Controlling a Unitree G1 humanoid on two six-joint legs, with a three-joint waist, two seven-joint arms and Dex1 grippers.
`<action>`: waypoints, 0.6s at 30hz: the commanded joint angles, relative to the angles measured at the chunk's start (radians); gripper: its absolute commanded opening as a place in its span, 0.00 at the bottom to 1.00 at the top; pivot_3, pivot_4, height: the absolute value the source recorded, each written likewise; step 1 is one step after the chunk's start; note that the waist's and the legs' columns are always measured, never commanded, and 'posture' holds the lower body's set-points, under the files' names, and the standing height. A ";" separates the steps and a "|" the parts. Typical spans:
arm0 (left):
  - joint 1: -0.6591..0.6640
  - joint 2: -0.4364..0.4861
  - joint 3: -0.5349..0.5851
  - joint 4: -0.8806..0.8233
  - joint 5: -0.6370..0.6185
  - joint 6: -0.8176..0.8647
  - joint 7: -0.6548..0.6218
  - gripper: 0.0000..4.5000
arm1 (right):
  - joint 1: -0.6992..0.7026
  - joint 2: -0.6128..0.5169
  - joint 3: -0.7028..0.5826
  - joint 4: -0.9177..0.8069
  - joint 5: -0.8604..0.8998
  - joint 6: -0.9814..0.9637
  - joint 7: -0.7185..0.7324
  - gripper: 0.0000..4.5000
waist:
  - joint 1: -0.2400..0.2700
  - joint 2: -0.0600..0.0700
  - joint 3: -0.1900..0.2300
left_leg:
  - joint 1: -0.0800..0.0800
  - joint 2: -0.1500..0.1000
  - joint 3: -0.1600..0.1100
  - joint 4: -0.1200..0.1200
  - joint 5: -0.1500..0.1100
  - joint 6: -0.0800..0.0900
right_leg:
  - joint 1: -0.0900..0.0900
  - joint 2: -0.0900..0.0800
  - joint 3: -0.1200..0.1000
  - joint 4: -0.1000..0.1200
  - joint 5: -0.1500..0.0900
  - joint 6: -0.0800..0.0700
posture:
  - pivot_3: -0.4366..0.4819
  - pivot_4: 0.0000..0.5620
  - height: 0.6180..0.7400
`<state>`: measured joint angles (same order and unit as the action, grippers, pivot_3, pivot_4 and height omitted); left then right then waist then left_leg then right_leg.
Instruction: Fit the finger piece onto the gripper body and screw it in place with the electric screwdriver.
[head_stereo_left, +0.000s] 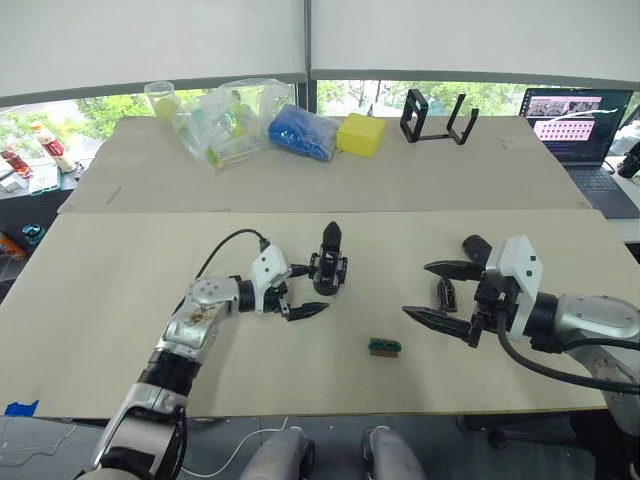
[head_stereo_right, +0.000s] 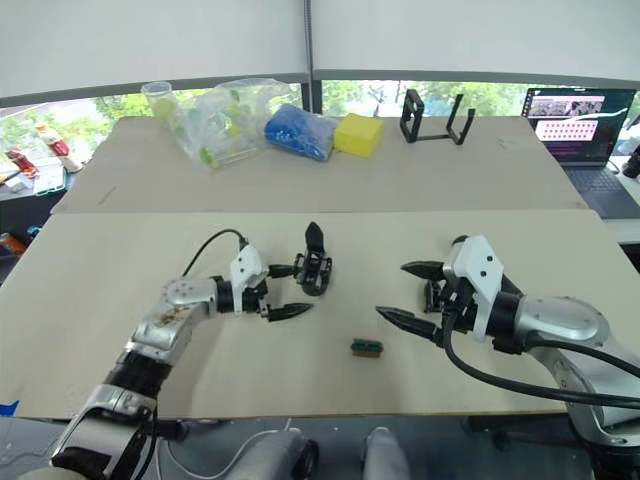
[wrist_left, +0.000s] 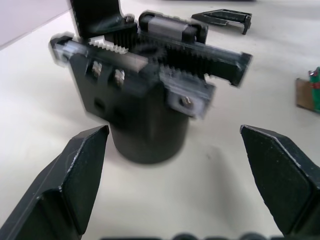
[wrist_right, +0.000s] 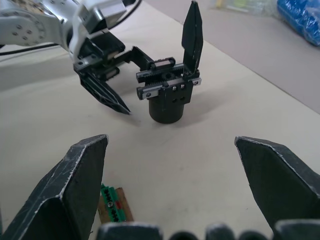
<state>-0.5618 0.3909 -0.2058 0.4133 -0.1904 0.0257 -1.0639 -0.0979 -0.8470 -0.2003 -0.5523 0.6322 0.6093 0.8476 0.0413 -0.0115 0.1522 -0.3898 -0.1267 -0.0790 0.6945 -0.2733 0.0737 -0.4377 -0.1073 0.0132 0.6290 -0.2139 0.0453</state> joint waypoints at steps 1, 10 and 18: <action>-0.051 -0.029 0.004 0.111 0.021 -0.090 -0.022 0.99 | -0.005 0.015 -0.003 -0.040 0.002 -0.022 -0.013 1.00 | -0.002 0.000 0.000 | 0.000 0.000 0.000 0.000 0.000 0.000 | 0.000 0.000 0.000 0.000 0.000 0.000 | 0.48 0.27 1.00; -0.089 -0.075 0.037 0.159 0.001 -0.123 -0.081 0.60 | 0.044 0.033 -0.023 -0.082 0.006 -0.012 -0.046 1.00 | -0.003 0.000 0.000 | -0.001 0.000 0.000 0.001 0.000 0.000 | -0.001 0.000 0.000 0.001 0.000 0.000 | 0.48 0.27 1.00; -0.037 -0.115 0.034 -0.002 0.000 -0.010 -0.020 0.50 | 0.070 0.033 -0.033 -0.101 0.015 -0.009 -0.059 1.00 | -0.004 0.000 0.000 | -0.001 0.000 0.000 0.001 0.000 0.001 | -0.001 0.001 0.000 0.001 0.000 0.000 | 0.48 0.27 1.00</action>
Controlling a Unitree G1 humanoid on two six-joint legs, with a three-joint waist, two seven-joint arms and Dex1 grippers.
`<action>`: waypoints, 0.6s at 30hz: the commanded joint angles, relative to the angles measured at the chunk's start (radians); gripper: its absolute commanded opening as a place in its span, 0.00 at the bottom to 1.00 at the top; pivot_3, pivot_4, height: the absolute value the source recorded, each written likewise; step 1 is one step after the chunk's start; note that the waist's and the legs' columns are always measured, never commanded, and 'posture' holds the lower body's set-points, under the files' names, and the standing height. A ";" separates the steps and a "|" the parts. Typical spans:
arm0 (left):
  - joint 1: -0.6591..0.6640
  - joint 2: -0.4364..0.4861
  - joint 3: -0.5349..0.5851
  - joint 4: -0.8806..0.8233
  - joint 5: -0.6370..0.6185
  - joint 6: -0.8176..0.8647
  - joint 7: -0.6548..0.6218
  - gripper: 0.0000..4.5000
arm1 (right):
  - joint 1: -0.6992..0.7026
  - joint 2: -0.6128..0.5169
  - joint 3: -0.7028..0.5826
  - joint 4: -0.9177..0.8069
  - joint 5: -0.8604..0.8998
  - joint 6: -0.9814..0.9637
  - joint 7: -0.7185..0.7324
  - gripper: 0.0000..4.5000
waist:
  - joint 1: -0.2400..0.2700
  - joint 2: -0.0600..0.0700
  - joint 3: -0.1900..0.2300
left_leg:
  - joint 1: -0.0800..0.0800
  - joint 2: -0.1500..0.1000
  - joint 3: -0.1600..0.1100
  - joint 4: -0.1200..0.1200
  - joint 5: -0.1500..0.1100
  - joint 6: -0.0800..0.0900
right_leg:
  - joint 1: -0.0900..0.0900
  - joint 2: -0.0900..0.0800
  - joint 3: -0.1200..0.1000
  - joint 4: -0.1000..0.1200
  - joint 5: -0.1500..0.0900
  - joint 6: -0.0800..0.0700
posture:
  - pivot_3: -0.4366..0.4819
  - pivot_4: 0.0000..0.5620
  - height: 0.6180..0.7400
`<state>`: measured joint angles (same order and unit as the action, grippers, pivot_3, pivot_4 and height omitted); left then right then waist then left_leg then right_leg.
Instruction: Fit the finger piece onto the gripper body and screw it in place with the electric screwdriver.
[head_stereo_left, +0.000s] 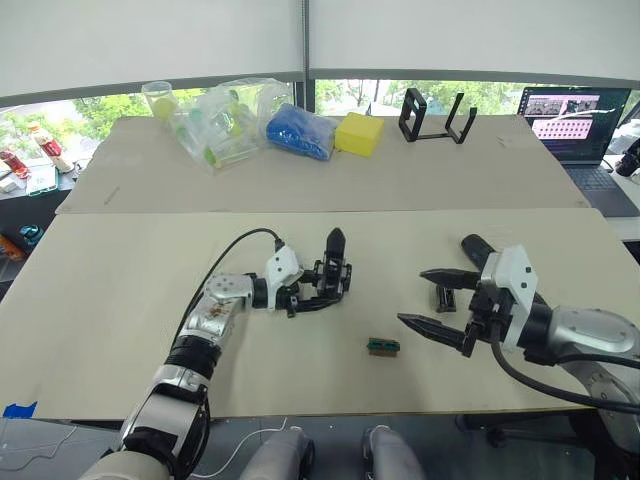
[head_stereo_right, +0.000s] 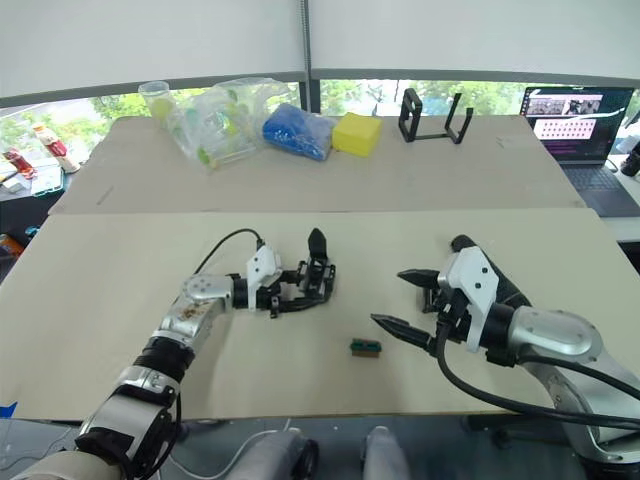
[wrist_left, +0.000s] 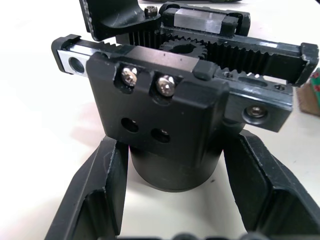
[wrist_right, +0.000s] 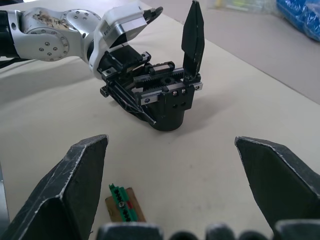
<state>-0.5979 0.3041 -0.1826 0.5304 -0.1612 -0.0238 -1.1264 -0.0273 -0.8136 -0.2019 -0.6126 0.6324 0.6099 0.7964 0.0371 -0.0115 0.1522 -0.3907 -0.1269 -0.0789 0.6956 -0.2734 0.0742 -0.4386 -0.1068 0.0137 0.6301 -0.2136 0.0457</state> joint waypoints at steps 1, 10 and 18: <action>0.005 -0.043 0.004 -0.150 -0.018 0.065 0.075 0.50 | 0.002 -0.001 -0.033 -0.042 0.015 -0.009 -0.010 1.00 | 0.001 0.000 0.000 | 0.000 0.000 0.000 0.000 0.000 0.000 | 0.000 0.000 0.000 0.000 0.000 0.000 | 0.48 0.27 1.00; 0.013 -0.142 -0.045 -0.248 0.055 0.197 0.268 0.50 | 0.014 -0.007 -0.037 -0.050 0.008 -0.009 -0.024 1.00 | 0.001 0.000 0.000 | 0.000 0.000 0.000 0.000 0.000 0.000 | 0.000 0.001 0.000 0.000 0.000 0.000 | 0.48 0.27 1.00; 0.032 -0.144 -0.068 -0.233 0.070 0.217 0.290 0.68 | 0.024 -0.006 -0.043 -0.052 0.004 -0.012 -0.032 1.00 | 0.001 0.000 0.000 | 0.000 0.000 0.000 0.000 0.000 0.000 | 0.000 0.001 0.000 0.000 0.000 0.000 | 0.48 0.27 1.00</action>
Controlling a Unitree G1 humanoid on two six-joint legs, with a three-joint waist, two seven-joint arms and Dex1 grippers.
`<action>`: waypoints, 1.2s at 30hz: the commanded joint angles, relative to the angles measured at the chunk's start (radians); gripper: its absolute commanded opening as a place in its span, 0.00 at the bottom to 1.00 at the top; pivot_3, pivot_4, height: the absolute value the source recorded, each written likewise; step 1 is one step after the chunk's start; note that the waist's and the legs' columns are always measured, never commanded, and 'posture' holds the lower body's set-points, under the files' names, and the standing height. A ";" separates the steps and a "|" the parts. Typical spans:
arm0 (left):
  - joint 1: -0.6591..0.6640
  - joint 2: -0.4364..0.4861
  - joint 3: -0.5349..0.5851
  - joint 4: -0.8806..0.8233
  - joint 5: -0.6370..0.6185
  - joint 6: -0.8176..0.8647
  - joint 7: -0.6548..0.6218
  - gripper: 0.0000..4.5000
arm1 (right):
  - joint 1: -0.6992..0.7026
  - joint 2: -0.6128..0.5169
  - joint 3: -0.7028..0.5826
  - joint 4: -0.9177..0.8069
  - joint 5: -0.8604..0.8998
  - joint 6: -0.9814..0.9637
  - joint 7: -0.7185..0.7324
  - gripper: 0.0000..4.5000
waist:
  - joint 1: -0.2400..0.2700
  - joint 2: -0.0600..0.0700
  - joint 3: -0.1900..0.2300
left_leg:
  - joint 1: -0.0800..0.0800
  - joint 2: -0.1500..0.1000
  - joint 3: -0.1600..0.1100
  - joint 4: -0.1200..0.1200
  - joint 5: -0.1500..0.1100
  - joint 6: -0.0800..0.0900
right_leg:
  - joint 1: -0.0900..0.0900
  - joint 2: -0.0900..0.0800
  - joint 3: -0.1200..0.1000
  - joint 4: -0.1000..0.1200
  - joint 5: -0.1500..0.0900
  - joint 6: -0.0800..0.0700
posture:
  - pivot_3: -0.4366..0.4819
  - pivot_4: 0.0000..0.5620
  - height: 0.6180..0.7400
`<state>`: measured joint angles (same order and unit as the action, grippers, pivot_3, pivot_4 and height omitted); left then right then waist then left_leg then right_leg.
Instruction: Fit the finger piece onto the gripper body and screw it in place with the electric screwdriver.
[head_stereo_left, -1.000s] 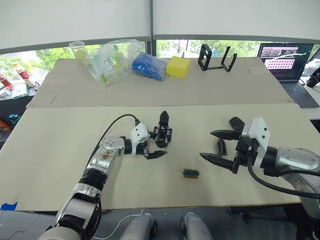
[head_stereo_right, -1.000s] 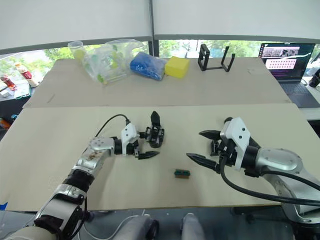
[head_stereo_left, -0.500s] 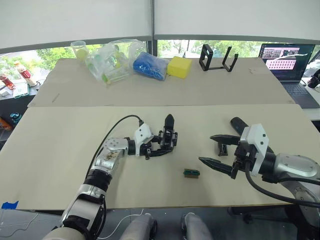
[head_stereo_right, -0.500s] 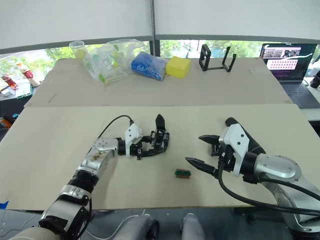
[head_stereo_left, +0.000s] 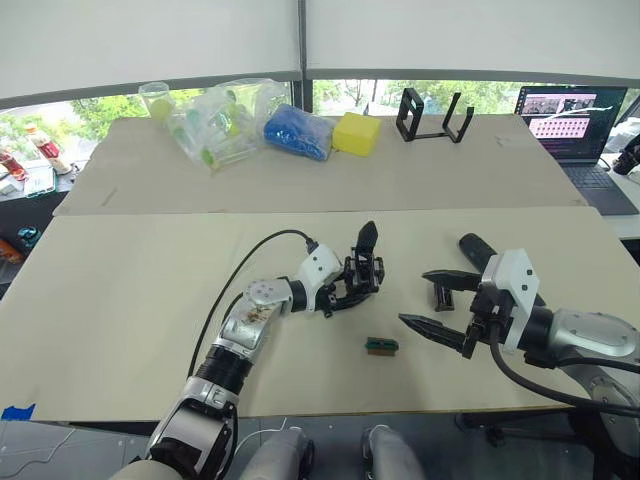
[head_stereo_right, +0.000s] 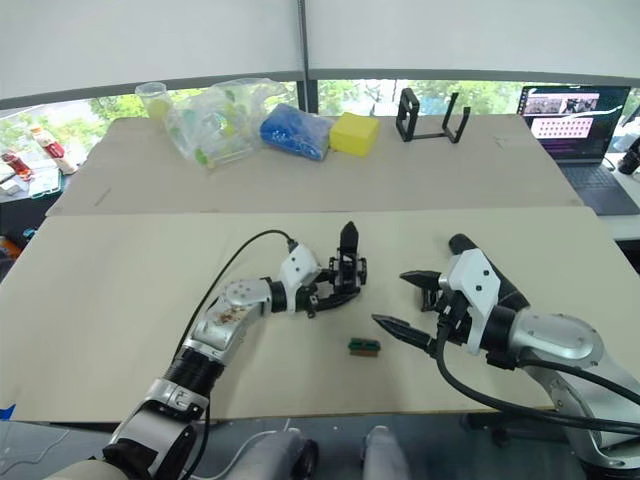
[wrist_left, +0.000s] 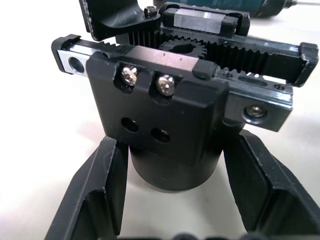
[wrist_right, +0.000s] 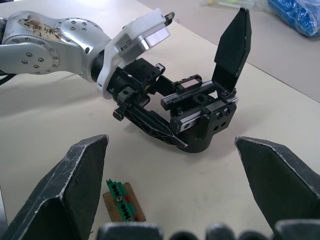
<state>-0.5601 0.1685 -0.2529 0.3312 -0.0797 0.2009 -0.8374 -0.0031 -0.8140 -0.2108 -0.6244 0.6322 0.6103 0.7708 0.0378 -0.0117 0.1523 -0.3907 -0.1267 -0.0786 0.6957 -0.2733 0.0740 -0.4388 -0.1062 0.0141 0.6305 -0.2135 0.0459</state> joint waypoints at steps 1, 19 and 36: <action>-0.002 -0.006 0.000 -0.036 -0.012 -0.007 -0.002 0.74 | 0.001 -0.006 -0.035 -0.041 0.004 -0.013 -0.007 1.00 | 0.002 0.000 0.000 | 0.000 0.000 0.000 0.000 0.000 0.000 | 0.000 0.000 0.000 0.000 0.000 0.000 | 0.48 0.27 1.00; -0.024 0.334 0.078 -0.253 -0.165 0.081 -0.341 0.99 | -0.091 -0.241 -0.173 0.026 0.230 0.321 0.016 1.00 | -0.001 0.000 0.000 | 0.001 0.000 0.000 0.000 0.000 0.000 | 0.001 0.000 0.000 0.000 0.000 0.000 | 0.48 0.27 1.00; -0.138 0.463 0.172 -0.562 -0.481 0.385 -0.409 0.99 | -0.960 -0.169 0.445 0.900 0.470 1.004 -0.626 1.00 | -0.026 0.000 0.000 | -0.003 0.001 0.000 -0.001 -0.001 0.001 | -0.002 -0.004 0.001 -0.003 0.001 -0.001 | 0.48 0.27 1.00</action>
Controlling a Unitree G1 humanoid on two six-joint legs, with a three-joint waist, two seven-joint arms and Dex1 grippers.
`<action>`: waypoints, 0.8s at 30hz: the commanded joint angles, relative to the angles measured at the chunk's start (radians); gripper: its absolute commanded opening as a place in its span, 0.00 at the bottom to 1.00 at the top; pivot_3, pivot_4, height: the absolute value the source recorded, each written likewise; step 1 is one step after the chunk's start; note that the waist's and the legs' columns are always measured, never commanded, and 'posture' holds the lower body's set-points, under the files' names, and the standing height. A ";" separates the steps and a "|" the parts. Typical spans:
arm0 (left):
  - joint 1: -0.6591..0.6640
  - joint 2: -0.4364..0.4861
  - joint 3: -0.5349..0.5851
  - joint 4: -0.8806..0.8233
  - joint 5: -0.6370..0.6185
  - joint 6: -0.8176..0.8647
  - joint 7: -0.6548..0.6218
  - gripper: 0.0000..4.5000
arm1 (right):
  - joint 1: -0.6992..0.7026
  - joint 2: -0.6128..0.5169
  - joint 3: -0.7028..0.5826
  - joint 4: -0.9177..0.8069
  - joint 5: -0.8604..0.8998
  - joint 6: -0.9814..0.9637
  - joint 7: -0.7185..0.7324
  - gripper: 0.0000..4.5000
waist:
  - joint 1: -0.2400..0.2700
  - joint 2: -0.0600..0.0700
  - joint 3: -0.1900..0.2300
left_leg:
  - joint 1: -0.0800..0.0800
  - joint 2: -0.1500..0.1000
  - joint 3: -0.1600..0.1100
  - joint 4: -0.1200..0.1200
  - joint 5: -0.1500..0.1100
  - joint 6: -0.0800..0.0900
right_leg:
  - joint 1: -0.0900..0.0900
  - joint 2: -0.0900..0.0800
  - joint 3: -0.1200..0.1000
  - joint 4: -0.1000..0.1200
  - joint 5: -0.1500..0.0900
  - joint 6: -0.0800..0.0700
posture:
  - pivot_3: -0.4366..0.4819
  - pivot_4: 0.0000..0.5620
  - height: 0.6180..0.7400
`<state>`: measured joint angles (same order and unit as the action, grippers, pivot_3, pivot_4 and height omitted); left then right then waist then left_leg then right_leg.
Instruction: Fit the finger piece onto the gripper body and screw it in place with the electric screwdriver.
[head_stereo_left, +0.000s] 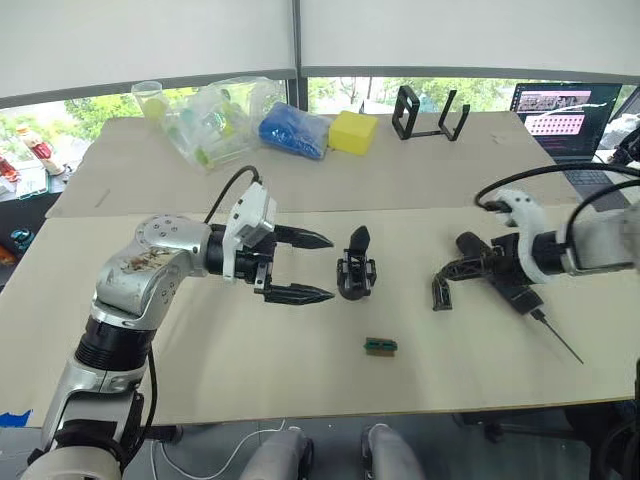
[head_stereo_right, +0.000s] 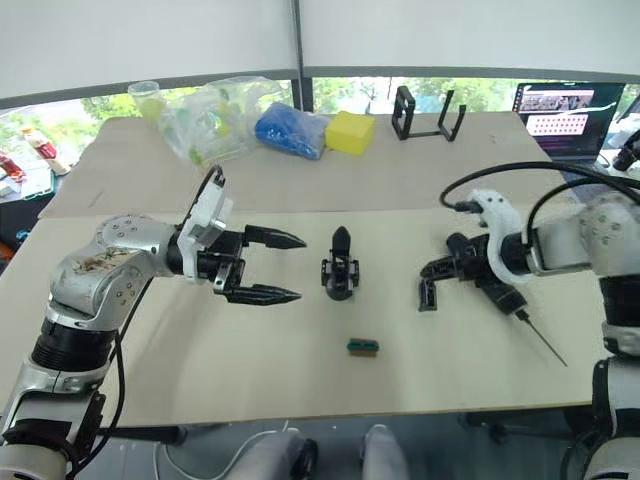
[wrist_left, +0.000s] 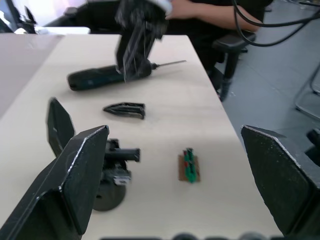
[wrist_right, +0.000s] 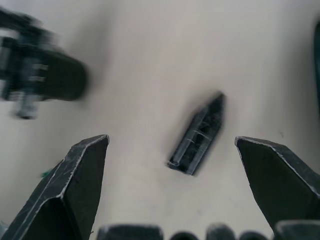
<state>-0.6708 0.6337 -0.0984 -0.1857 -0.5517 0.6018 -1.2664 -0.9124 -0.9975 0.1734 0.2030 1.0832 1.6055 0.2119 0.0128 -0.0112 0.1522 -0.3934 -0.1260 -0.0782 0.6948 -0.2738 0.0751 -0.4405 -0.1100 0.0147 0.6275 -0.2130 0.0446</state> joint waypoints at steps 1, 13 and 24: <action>-0.029 -0.005 0.016 -0.048 -0.006 -0.020 0.028 0.99 | -0.063 0.029 0.080 0.099 0.022 0.009 -0.082 1.00 | -0.002 0.000 0.000 | 0.000 0.000 0.000 0.000 0.000 0.000 | 0.000 0.000 0.000 0.000 0.000 0.000 | 0.48 0.27 1.00; -0.043 -0.005 -0.016 -0.064 0.011 -0.059 0.034 1.00 | -0.105 0.141 0.129 0.258 0.131 0.009 -0.270 0.88 | -0.002 0.000 0.000 | 0.000 0.000 0.000 0.001 0.000 0.000 | 0.000 0.001 -0.001 0.000 0.000 0.000 | 0.48 0.27 1.00; -0.043 0.007 -0.018 -0.021 0.033 -0.067 0.040 1.00 | -0.052 0.040 0.153 0.000 0.020 -0.039 -0.015 0.25 | -0.007 0.001 0.000 | 0.000 0.000 0.000 0.001 0.000 0.000 | -0.001 0.002 -0.002 0.002 0.000 0.000 | 0.48 0.27 1.00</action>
<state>-0.6995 0.6286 -0.1324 -0.2047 -0.5191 0.5421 -1.2322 -0.9582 -0.8892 0.3190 0.3182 1.1533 1.6032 0.0542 0.0062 -0.0107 0.1521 -0.3945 -0.1262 -0.0774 0.6954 -0.2736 0.0752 -0.4423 -0.1077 0.0125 0.6291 -0.2129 0.0447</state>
